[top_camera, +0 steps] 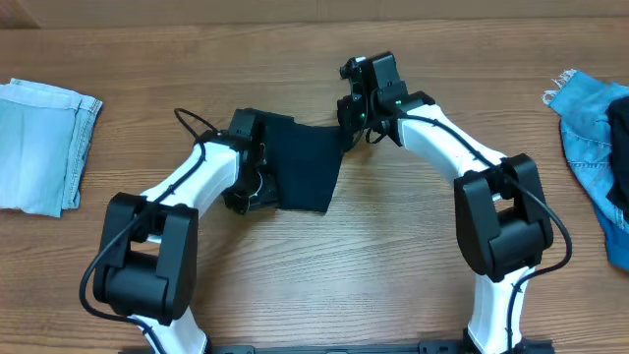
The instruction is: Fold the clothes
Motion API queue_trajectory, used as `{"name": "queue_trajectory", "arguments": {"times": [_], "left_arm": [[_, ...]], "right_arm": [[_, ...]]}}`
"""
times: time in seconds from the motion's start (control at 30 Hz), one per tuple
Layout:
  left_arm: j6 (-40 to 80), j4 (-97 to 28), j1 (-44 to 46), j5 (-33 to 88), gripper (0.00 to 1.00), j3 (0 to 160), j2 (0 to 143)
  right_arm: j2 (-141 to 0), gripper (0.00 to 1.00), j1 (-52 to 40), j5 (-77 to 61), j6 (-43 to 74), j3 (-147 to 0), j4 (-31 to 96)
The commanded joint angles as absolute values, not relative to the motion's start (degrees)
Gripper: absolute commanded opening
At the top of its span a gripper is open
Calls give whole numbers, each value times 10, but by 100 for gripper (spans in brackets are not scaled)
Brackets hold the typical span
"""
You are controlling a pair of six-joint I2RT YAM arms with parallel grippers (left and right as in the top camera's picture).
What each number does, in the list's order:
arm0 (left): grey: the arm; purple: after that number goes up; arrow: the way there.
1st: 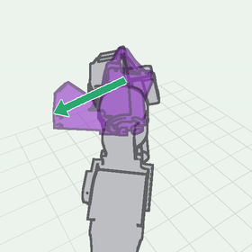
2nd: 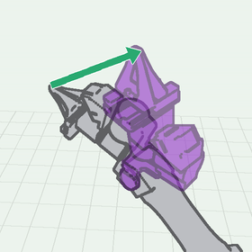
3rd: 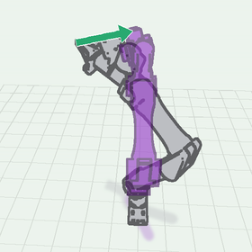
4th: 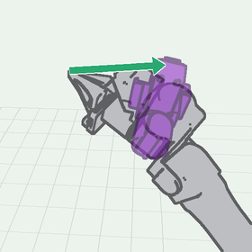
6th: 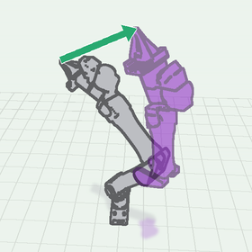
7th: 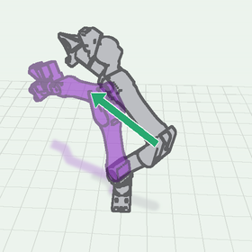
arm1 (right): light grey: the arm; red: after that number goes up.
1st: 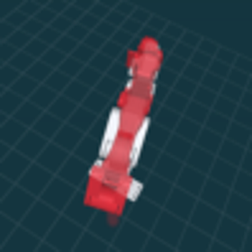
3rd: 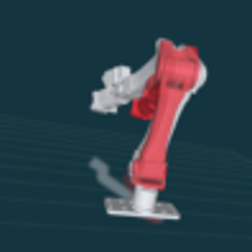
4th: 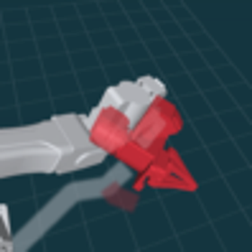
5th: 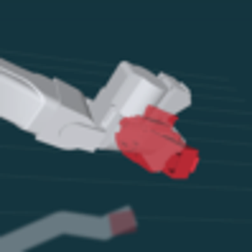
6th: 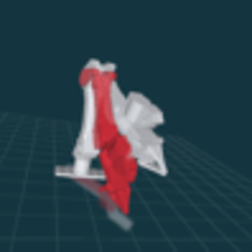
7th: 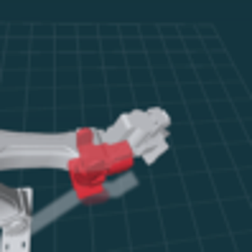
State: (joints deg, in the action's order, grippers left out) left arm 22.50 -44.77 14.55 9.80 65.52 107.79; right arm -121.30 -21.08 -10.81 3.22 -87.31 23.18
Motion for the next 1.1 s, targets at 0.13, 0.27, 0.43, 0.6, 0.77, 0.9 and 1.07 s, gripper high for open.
{"name": "queue_trajectory", "arguments": {"times": [0.13,0.27,0.43,0.6,0.77,0.9,1.07], "left_arm": [[227,-370,145,38,54,639,1084],[220,-327,135,3,62,639,1084],[188,-247,96,-6,69,646,1084],[188,-210,57,-2,80,690,1084],[178,-334,36,16,86,810,1084],[187,-473,33,18,87,920,1084],[324,-587,33,25,89,915,1085]], "right_arm": [[-1255,6,-210,-174,69,-887,269],[-1255,4,-216,-184,96,-887,316],[-1255,4,-236,-201,107,-887,382],[-1255,4,-280,-206,107,-887,406],[-1221,4,-296,-158,107,-888,409],[-1156,5,-281,-150,93,-888,409],[-1119,23,-247,-140,87,-888,404]]}}
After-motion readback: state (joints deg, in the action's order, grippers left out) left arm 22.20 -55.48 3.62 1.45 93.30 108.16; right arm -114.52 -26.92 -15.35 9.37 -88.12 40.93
